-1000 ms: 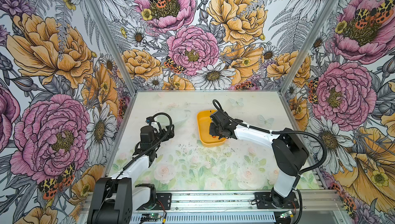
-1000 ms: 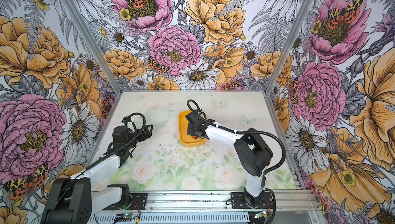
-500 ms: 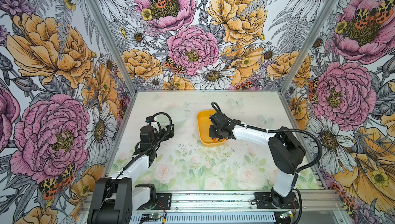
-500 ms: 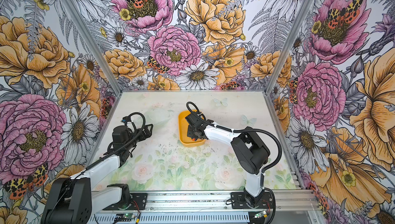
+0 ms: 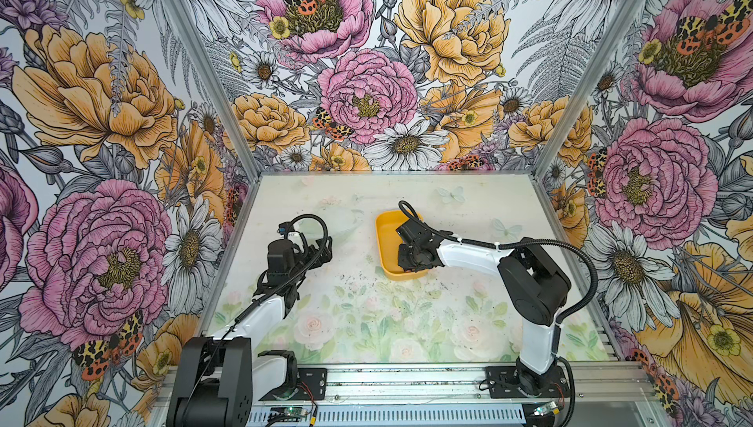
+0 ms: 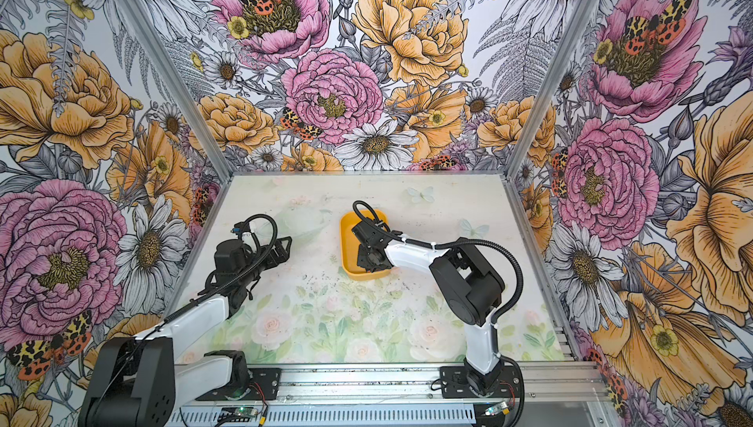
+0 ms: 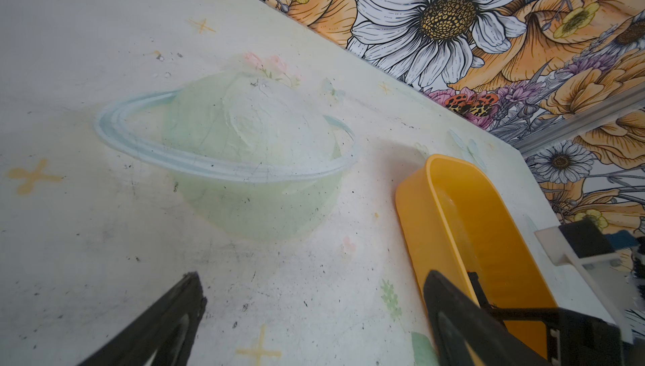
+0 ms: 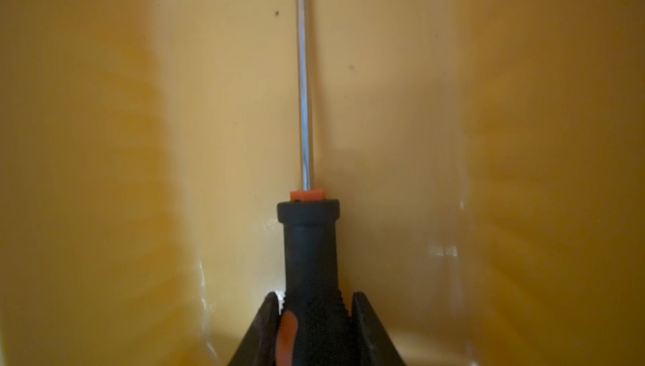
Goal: Put the screwdriver in the bin
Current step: Place the screwdriver into the bin.
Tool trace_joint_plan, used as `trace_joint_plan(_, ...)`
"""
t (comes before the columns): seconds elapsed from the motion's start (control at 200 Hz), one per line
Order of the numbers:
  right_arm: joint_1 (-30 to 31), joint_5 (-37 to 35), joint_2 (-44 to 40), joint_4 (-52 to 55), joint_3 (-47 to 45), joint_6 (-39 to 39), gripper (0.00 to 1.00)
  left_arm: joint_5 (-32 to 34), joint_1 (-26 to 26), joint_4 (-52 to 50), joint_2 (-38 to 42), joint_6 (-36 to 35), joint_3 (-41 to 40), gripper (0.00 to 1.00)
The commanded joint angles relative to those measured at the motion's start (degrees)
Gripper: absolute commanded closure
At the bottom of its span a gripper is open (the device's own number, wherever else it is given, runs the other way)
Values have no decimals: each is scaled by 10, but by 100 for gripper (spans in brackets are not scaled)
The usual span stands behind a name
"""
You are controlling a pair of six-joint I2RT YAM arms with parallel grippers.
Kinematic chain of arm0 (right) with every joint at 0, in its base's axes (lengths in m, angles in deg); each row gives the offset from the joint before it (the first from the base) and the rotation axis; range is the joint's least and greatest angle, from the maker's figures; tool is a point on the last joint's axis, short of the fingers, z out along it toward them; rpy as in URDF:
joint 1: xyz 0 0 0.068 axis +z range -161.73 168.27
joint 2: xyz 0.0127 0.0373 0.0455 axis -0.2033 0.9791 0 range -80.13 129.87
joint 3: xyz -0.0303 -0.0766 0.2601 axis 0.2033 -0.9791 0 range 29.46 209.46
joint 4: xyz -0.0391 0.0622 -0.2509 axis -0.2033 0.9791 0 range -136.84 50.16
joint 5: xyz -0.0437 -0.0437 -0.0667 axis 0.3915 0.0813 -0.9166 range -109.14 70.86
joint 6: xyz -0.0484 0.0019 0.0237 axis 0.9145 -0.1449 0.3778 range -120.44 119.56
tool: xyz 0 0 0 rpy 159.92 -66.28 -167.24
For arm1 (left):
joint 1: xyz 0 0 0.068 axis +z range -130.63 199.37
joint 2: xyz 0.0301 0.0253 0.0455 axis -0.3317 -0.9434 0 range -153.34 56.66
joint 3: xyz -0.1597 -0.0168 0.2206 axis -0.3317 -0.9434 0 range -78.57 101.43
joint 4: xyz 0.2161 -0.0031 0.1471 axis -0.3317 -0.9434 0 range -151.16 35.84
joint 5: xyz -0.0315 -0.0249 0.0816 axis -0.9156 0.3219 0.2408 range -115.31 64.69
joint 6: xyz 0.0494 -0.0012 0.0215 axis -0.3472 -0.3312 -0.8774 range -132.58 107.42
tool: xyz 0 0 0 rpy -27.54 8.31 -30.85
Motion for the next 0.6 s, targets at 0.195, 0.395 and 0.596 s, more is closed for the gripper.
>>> trace_joint_plan(0.195,4,5,14,4,12,-7,87,-13,6,13,-1,6,-3,1)
trace_joint_plan(0.395,4,3,11,8,11,-5,72,-13,5,12,0,6,-3,1)
trace_joint_plan(0.596,4,-14,-6,21,12,3,62,-14,6,7,0,5,-1,1)
